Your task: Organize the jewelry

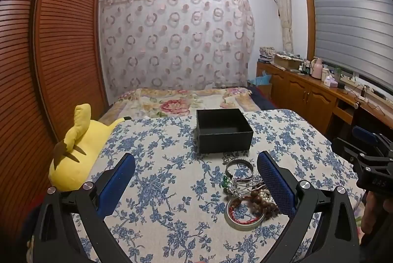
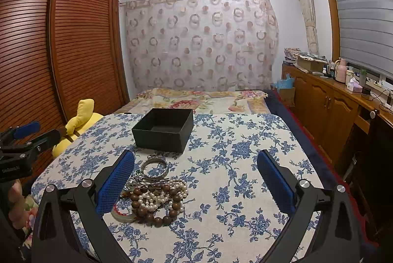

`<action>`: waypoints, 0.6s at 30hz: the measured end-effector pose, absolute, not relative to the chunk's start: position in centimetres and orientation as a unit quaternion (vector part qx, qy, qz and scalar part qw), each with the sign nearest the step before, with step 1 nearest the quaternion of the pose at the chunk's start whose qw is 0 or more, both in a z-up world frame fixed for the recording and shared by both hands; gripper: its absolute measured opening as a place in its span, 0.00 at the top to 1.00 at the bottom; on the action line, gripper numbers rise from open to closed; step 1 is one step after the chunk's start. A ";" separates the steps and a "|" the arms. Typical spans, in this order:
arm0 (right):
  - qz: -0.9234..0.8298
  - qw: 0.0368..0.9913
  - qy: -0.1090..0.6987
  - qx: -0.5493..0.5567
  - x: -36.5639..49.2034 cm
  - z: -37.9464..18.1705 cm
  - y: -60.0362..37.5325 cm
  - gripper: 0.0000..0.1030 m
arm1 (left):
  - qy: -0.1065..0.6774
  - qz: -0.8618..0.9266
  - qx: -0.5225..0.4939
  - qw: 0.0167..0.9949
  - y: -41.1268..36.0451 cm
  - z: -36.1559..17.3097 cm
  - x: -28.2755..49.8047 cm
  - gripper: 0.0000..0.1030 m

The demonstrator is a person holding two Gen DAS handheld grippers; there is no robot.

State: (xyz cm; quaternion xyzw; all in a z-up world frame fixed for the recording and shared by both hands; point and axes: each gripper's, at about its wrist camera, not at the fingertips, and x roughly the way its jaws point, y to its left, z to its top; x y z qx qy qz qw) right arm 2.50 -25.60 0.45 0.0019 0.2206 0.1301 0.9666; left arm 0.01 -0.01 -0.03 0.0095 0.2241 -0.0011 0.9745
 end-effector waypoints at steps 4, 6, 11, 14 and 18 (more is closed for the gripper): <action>0.130 0.967 0.220 0.002 2.5 0.4 -25.4 0.02 | 0.224 -0.001 0.010 0.975 0.0 0.0 0.0 0.07; 0.130 0.967 0.220 0.003 2.6 0.4 -25.5 0.02 | 0.223 -0.001 0.010 0.975 0.0 0.0 -0.1 0.07; 0.130 0.967 0.220 0.002 2.5 0.5 -25.4 0.02 | 0.223 -0.002 0.009 0.975 -0.1 0.4 -0.2 0.07; 0.130 0.967 0.220 0.002 2.4 0.4 -25.4 0.02 | 0.223 -0.002 0.009 0.975 -0.1 0.4 -0.2 0.07; 0.130 0.967 0.220 0.002 2.4 0.3 -25.3 0.02 | 0.222 -0.001 0.009 0.975 -0.1 0.4 -0.2 0.07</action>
